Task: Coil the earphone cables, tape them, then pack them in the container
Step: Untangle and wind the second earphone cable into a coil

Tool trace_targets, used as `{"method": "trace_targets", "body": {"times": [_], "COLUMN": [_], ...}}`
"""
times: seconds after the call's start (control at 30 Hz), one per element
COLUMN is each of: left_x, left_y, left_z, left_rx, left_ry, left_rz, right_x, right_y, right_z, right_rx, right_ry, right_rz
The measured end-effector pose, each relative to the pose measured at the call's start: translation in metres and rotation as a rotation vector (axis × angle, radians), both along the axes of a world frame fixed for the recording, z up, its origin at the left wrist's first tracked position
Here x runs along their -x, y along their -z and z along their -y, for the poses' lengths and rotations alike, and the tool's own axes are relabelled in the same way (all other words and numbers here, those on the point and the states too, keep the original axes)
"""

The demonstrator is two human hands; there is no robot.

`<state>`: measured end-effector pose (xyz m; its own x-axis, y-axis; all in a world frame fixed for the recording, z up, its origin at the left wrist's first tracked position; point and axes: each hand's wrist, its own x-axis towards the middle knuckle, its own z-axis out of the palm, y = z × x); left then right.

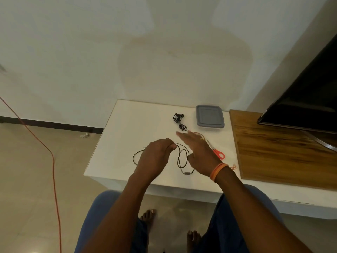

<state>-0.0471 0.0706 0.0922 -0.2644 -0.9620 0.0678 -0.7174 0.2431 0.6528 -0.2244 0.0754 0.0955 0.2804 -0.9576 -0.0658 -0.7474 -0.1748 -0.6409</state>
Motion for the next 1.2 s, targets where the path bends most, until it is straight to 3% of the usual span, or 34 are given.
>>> {"method": "trace_targets", "body": {"times": [0.07,0.17,0.27,0.33,0.47,0.5,0.57,0.63,0.67,0.93,1.03,1.13,1.2], "left_x": [0.001,0.000,-0.001,-0.001,-0.007,-0.008,-0.006,-0.003,-0.001,-0.004,-0.012,-0.022,-0.025], "left_y": [0.001,0.001,-0.002,-0.002,0.000,0.000,-0.002,-0.004,-0.004,-0.008,-0.009,-0.005,-0.003], "left_z": [-0.001,-0.001,0.000,0.000,0.001,0.001,0.001,0.001,0.001,-0.001,0.000,0.001,0.001], "left_rx": [0.019,0.042,0.073,0.077,0.001,-0.015,-0.031,-0.030,-0.026,-0.043,-0.066,-0.080,-0.115], "left_ry": [-0.024,-0.077,-0.148,-0.196,-0.343,-0.363,-0.356,-0.289,-0.237,-0.066,-0.032,-0.068,-0.084], "left_rz": [0.049,0.048,-0.033,-0.100,-0.218,-0.240,-0.246,-0.227,-0.212,-0.097,0.051,0.198,0.174], "right_x": [0.002,0.010,0.009,0.011,0.025,0.028,0.025,0.014,0.005,-0.010,0.008,0.029,0.039], "right_y": [0.005,0.005,0.002,0.001,0.002,0.001,-0.001,-0.004,-0.005,0.014,0.011,0.005,0.005], "right_z": [-0.002,0.002,0.006,0.007,0.011,0.012,0.010,0.004,0.001,0.011,0.018,0.022,0.023], "right_rx": [-0.061,-0.013,0.057,0.093,-0.217,-0.282,-0.286,-0.159,-0.080,0.492,0.459,0.369,0.257], "right_ry": [-0.029,0.110,0.342,0.434,0.491,0.475,0.360,0.206,0.151,-0.016,0.192,0.558,0.701], "right_rz": [-0.082,-0.158,0.067,0.064,-0.358,-0.384,-0.132,0.235,0.304,-0.141,-0.340,-0.115,0.017]}}
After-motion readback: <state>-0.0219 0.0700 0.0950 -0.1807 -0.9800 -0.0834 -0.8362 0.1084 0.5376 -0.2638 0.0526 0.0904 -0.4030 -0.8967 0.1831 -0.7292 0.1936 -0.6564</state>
